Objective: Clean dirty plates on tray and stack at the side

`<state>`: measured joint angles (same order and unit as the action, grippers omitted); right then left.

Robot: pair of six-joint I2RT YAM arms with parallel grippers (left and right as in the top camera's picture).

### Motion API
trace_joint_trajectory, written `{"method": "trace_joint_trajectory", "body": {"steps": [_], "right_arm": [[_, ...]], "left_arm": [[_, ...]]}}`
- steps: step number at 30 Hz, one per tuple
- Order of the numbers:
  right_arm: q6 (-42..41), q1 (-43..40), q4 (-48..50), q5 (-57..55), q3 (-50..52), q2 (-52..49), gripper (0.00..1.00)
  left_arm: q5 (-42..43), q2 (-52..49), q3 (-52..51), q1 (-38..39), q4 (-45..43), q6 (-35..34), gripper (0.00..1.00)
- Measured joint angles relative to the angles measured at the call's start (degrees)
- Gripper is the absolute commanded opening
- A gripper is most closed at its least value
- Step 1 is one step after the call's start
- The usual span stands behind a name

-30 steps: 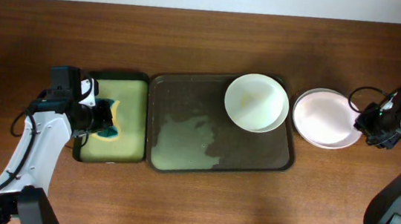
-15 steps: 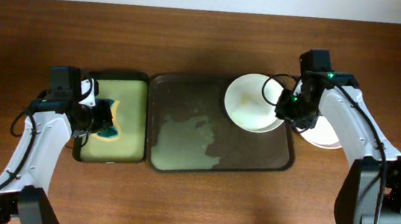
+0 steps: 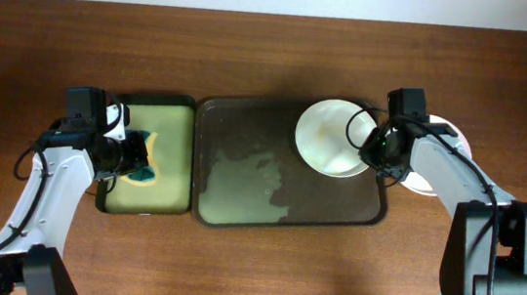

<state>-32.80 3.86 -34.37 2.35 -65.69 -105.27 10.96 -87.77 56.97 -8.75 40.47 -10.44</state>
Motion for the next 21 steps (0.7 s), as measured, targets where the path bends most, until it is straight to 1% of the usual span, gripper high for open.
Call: {"method": "trace_joint_trajectory", "body": {"steps": [1,2,5,7,8,9,10,11,12,13,15,16,17,18,19,20,21], "right_arm": [[0.00,0.00,1.68,0.57,1.22,0.00,0.04],[-0.35,0.11,2.84,1.49,2.75,0.00,0.04],[-0.22,0.17,3.10,5.18,2.89,0.00,0.04],[-0.20,0.35,1.22,10.38,2.93,0.00,0.09],[-0.20,0.83,-0.39,13.22,2.93,0.00,0.09],[-0.20,1.81,-1.77,15.10,2.97,0.00,0.13],[-0.39,3.32,-3.02,17.25,2.97,0.00,0.27],[-0.31,4.20,-3.19,18.69,2.97,0.00,0.45],[0.59,4.44,-3.28,19.67,2.97,0.00,0.52],[1.88,4.15,-5.66,20.09,1.86,0.00,0.64],[6.73,2.05,-14.14,20.52,-5.11,-0.09,0.98],[10.62,0.33,-16.87,20.70,-9.46,0.13,0.98],[13.18,-1.16,-18.58,20.72,-11.26,0.26,0.88],[14.62,-2.27,-18.56,20.74,-11.76,0.26,0.69],[15.80,-4.20,-19.30,20.90,-11.78,0.26,0.46],[16.35,-5.55,-19.67,20.92,-11.78,0.26,0.38],[16.52,-5.92,-19.69,20.90,-11.76,0.26,0.36]], "left_arm": [[-0.02,0.00,0.00,0.00,0.00,0.00,0.00],[0.00,0.00,0.00,0.00,-0.04,0.00,0.00],[0.00,0.00,0.00,0.00,0.00,0.00,0.00],[0.00,0.00,0.00,0.00,0.00,0.00,0.00],[0.00,0.00,0.00,0.00,0.02,0.00,0.00],[0.00,0.00,0.00,0.00,0.02,-0.02,0.00],[-0.02,0.00,0.00,0.00,0.00,-0.02,0.00],[-0.02,0.00,0.00,0.00,0.00,0.00,0.01],[-0.02,0.00,-0.02,0.00,-0.17,0.00,0.01],[0.00,0.00,-0.28,0.00,-0.92,0.00,0.00],[-0.02,-0.02,-1.20,0.00,-1.95,0.00,0.00],[-0.02,-0.02,-1.29,0.00,-2.19,0.00,0.00],[-0.02,-0.02,-1.31,0.00,-2.16,0.00,0.00],[-0.02,-0.02,-1.27,0.24,-1.70,0.00,0.00],[-0.20,-0.15,-0.17,1.29,1.07,0.00,0.00],[-0.39,-0.42,3.32,3.89,4.31,0.00,0.00],[-0.70,-0.76,7.50,6.23,8.04,0.00,0.00]]}}
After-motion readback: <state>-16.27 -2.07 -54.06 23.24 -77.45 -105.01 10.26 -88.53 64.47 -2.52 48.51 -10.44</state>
